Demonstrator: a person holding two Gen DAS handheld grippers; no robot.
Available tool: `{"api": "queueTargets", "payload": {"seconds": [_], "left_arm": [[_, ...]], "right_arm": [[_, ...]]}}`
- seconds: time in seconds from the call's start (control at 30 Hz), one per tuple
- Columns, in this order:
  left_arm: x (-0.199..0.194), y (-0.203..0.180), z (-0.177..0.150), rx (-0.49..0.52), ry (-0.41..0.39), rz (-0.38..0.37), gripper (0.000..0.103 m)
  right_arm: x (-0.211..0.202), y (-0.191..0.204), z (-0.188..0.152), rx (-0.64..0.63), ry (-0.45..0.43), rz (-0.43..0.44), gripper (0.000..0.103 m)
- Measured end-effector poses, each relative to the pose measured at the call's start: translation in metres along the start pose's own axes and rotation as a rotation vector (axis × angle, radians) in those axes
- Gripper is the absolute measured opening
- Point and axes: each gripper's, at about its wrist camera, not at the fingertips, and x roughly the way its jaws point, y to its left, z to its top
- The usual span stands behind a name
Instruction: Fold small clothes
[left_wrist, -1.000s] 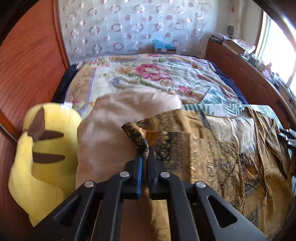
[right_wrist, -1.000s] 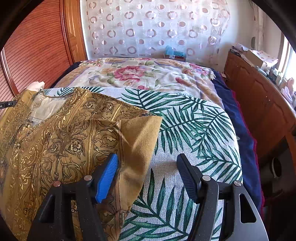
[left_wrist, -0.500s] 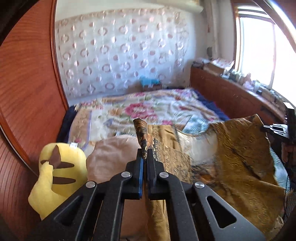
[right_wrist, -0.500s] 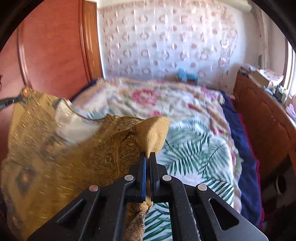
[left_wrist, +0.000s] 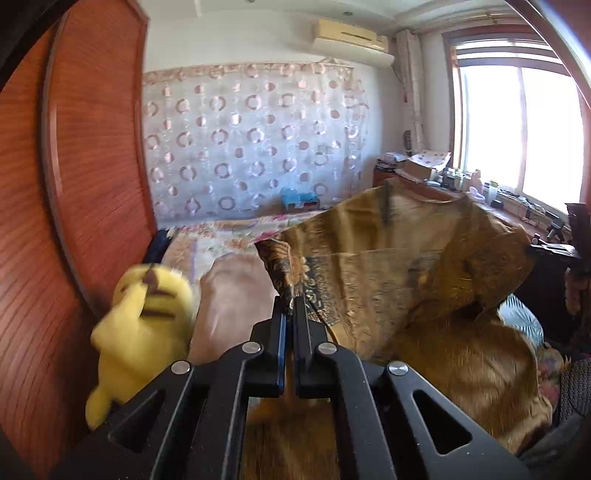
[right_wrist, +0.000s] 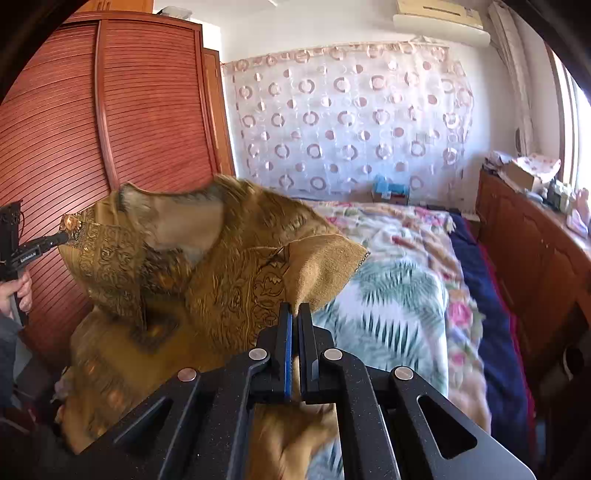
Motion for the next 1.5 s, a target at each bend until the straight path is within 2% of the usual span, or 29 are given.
{"api": "queueTargets", "payload": {"seconds": [0.17,0.3,0.47,0.63,0.67,0.73,0.77,0.87,0.9,1.03,1.17,1.3,1.5], "left_arm": [[-0.006,0.009,-0.06,-0.062,0.082,0.019,0.004],[-0.004,0.01,-0.089,-0.092,0.12,0.014,0.004],[-0.005,0.004,-0.09,-0.072,0.107,0.057,0.004],[-0.021,-0.003,-0.077,-0.022,0.054,0.085,0.007],[-0.028,-0.004,-0.076,-0.016,0.036,0.088,0.013],[-0.038,-0.001,-0.072,-0.022,0.008,0.085,0.036],[-0.039,-0.001,-0.07,-0.026,0.002,0.082,0.052],[-0.038,0.0,-0.066,-0.026,-0.013,0.084,0.073],[-0.035,-0.001,-0.065,-0.028,-0.014,0.083,0.077],[-0.014,-0.005,-0.063,-0.024,0.021,0.054,0.077],[0.002,-0.003,-0.056,-0.028,0.044,0.045,0.077],[0.011,0.009,-0.04,-0.03,0.045,0.05,0.077],[0.031,0.027,-0.015,0.02,0.069,0.062,0.077]], "right_arm": [[-0.02,0.009,-0.07,0.012,0.107,0.004,0.002],[-0.021,0.005,-0.103,0.06,0.165,0.013,0.002],[-0.011,0.001,-0.113,0.075,0.22,0.002,0.002],[-0.014,0.015,-0.106,0.05,0.218,-0.009,0.002],[-0.012,0.025,-0.104,0.032,0.215,-0.013,0.002],[-0.013,0.031,-0.11,0.005,0.225,-0.032,0.002],[-0.013,0.032,-0.11,0.002,0.229,-0.036,0.002],[-0.014,0.031,-0.111,0.009,0.231,-0.032,0.002],[-0.016,0.03,-0.111,0.01,0.228,-0.032,0.002],[-0.022,0.031,-0.108,0.009,0.222,-0.033,0.003],[-0.033,0.036,-0.1,-0.044,0.207,-0.063,0.01],[-0.045,0.034,-0.084,-0.101,0.165,-0.092,0.045],[-0.033,0.016,-0.06,-0.111,0.114,-0.13,0.05]]}}
